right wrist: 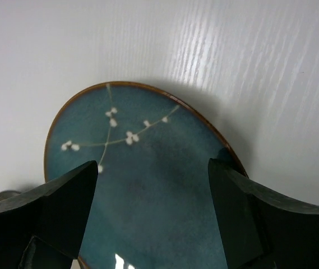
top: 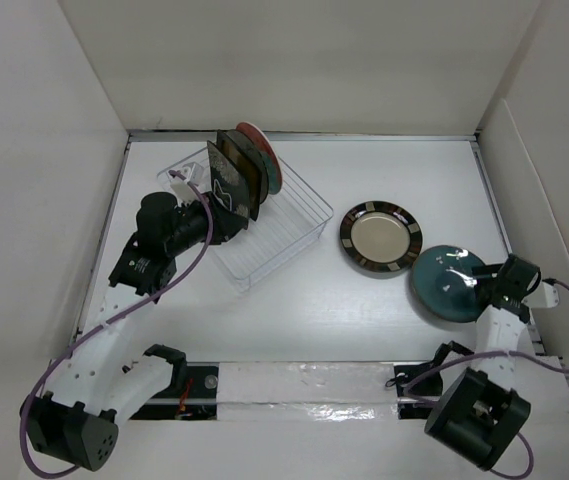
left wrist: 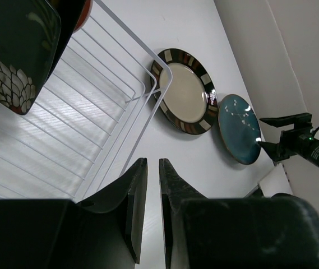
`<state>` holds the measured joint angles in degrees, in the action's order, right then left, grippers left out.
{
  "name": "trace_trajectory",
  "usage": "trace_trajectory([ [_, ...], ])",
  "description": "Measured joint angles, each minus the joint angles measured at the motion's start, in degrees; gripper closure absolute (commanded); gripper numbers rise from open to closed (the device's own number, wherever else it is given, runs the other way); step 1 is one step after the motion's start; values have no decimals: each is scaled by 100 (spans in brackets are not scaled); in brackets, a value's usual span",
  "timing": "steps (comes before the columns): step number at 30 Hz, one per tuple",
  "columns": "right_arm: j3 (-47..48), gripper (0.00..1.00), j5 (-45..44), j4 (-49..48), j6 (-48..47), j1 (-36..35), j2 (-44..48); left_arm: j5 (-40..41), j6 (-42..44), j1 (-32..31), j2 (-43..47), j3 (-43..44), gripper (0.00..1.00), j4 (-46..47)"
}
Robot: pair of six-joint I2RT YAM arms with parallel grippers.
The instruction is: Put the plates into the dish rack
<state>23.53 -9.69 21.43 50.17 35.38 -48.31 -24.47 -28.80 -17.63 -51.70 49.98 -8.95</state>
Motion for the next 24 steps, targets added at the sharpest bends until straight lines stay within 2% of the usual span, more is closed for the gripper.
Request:
trace_trajectory([
  [5, 24, 16, -234, 227, -7, 116, 601, -46, -24, -7, -59, 0, 88, 11],
  [9, 197, 16, -282, 313, -55, 409, -9, -48, -28, -120, -92, 0, 88, 15],
  [16, 645, 13, -522, 715, -267, 662, -557, -76, -63, -525, -111, 9, 88, 9],
  [20, 592, 13, -339, 658, -358, 476, -778, -46, -61, -831, -111, 79, 88, -24],
  [24, 516, 13, -26, 629, -487, 317, -706, -20, -61, -879, -109, 96, 88, -28],
])
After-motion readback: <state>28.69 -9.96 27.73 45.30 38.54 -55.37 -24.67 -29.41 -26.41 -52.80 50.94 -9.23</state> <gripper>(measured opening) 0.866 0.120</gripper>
